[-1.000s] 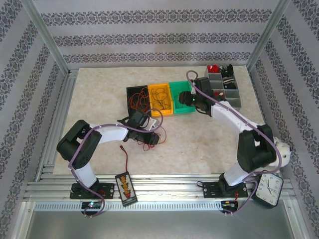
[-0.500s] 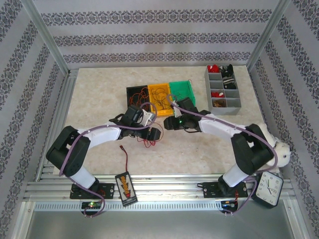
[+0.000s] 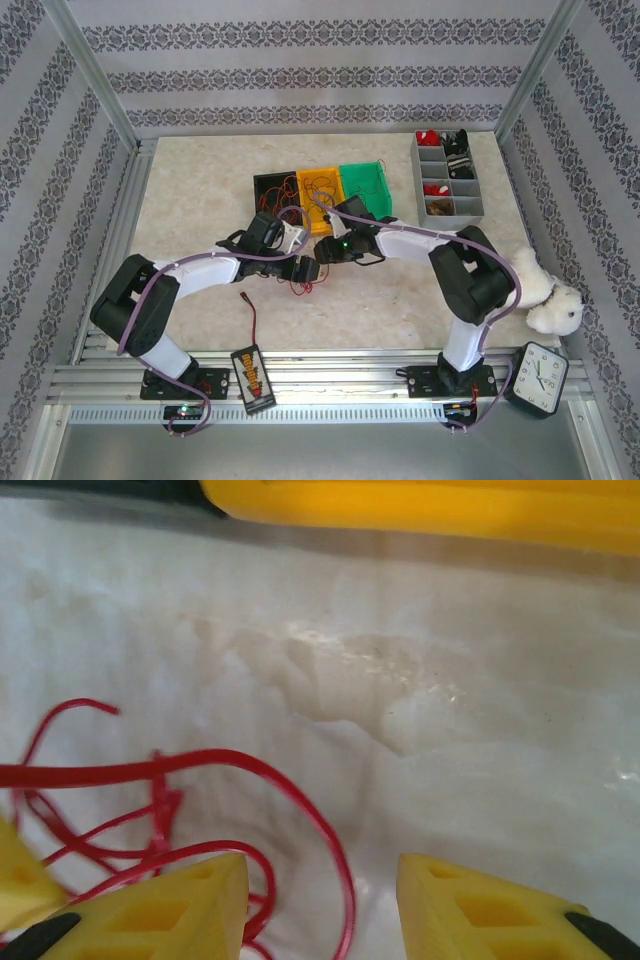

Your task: Untangle the cables

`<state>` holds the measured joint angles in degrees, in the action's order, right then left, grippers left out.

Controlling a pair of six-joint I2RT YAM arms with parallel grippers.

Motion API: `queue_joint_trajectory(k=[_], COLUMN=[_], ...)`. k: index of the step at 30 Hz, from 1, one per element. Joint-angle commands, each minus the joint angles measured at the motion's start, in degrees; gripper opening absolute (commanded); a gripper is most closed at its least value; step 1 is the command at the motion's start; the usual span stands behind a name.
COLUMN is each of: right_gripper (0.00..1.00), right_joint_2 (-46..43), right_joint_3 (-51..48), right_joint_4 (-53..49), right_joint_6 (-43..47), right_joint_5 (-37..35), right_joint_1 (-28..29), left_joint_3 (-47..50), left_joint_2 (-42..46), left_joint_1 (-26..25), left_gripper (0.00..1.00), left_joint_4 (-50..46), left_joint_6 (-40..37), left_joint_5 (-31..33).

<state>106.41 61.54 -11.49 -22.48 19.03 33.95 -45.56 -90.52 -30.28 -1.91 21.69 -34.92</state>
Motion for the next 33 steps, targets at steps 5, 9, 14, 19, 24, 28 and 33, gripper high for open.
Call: queue_joint_trajectory(k=[5, 9, 14, 19, 24, 28, 33], right_gripper=[0.42, 0.35, 0.11, 0.0, 0.0, 0.0, 0.0], right_joint_2=[4.4, 5.3, 6.3, 2.9, -5.3, -11.7, -18.6], right_joint_3=[5.2, 5.6, 5.7, 3.2, -1.5, -5.1, -9.0], right_joint_4=[-3.0, -4.3, -5.1, -4.1, -2.5, -2.7, -4.5], right_joint_6=[1.5, 2.7, 2.9, 1.3, -2.3, -4.8, -7.9], right_joint_5=[-10.4, -15.4, -18.4, -20.9, -21.2, -23.4, -29.7], right_joint_1=[2.7, 4.7, 6.1, 4.6, 0.6, -2.1, -5.5], left_joint_3=[0.5, 0.8, 1.3, 1.8, 2.6, 3.0, 3.4], left_joint_2=[-0.2, -1.0, -1.5, -2.4, -5.3, -8.1, -10.6], left_joint_1=[0.8, 0.8, 0.7, 0.8, 1.3, 1.9, 2.4], left_gripper=[0.7, 0.68, 0.68, 0.67, 0.67, 0.66, 0.66], left_joint_4=[1.7, 1.7, 1.9, 2.4, 3.1, 3.6, 4.0], left_joint_6=[1.0, 1.0, 1.2, 1.2, 0.9, 0.8, 0.9], left_joint_5=[-1.6, -1.8, -1.7, -1.3, -0.8, -0.9, -0.5])
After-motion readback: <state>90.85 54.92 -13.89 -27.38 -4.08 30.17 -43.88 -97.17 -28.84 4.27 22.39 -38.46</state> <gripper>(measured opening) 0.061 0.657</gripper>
